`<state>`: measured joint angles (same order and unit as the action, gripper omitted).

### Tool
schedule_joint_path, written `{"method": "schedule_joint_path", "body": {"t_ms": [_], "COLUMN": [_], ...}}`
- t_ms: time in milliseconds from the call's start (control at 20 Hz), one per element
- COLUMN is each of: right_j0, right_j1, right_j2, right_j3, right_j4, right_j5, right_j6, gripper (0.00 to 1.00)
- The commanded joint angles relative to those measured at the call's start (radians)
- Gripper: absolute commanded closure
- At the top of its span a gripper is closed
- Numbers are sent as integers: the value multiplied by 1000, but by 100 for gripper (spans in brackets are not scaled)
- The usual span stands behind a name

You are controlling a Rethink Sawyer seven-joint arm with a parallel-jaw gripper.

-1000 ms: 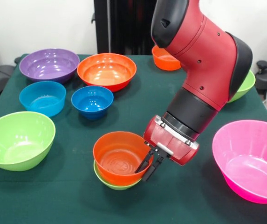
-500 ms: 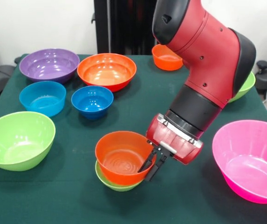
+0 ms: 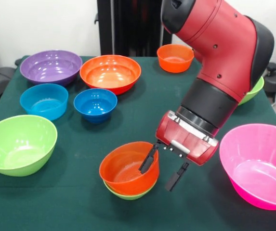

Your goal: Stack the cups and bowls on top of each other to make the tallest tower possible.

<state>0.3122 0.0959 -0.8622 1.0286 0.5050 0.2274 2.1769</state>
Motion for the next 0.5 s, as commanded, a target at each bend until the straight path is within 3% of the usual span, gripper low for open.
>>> {"method": "schedule_joint_path", "body": {"t_ms": [50, 500], "right_j0": [-17, -22], "right_j1": [-15, -20], "right_j2": [151, 162], "right_j3": [42, 30], "right_j4": [-94, -151], "right_j5": [124, 144], "right_j6": [9, -22], "gripper": [0, 0]}}
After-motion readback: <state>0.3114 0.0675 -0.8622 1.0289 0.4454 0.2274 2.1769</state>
